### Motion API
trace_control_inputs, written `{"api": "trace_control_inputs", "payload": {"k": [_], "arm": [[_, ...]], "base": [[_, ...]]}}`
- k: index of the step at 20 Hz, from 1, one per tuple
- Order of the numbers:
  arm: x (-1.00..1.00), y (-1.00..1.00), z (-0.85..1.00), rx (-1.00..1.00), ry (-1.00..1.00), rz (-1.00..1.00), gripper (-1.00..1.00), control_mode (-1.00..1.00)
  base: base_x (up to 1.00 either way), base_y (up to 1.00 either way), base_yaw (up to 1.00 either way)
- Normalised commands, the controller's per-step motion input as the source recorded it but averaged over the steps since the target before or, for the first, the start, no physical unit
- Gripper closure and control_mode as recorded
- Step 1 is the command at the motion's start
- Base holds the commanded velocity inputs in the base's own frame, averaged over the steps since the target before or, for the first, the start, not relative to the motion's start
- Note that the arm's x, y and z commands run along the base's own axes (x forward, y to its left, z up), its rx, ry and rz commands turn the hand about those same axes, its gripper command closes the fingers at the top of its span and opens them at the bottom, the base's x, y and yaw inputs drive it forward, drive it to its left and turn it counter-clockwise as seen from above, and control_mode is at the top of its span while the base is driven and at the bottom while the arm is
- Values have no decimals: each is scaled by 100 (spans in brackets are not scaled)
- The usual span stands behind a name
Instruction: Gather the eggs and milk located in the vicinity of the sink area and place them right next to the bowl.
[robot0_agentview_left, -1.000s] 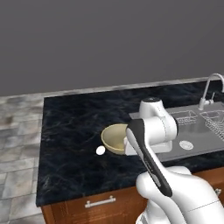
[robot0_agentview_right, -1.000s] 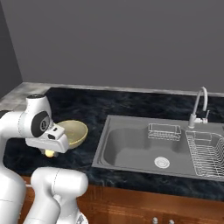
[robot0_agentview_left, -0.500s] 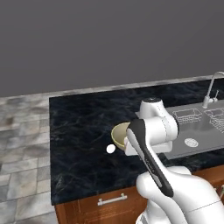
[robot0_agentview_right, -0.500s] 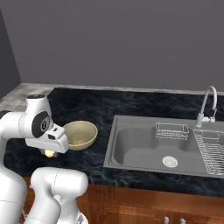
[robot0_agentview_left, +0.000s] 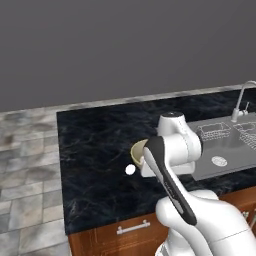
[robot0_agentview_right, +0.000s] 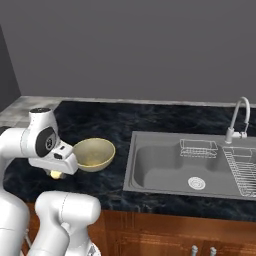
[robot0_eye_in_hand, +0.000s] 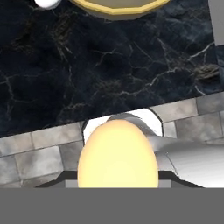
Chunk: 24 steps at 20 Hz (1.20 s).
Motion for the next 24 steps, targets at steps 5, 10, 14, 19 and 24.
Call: {"api": "trace_control_inputs", "payload": {"k": [5,10,14,19,24], "arm": [[29,36,-9,0,-6,-16,100,-100],[22,47,-11,0,-5,-24,100,-100],[31,34,-25,-12,0,-18,100,-100],[32,0,-62,-29,-6,-10,100,-100],[19,-7,-56,-22,-11,-3,100,-100]], "base": [[0,0,0],[0,0,0],[0,0,0],[0,0,0],[0,0,0]]}}
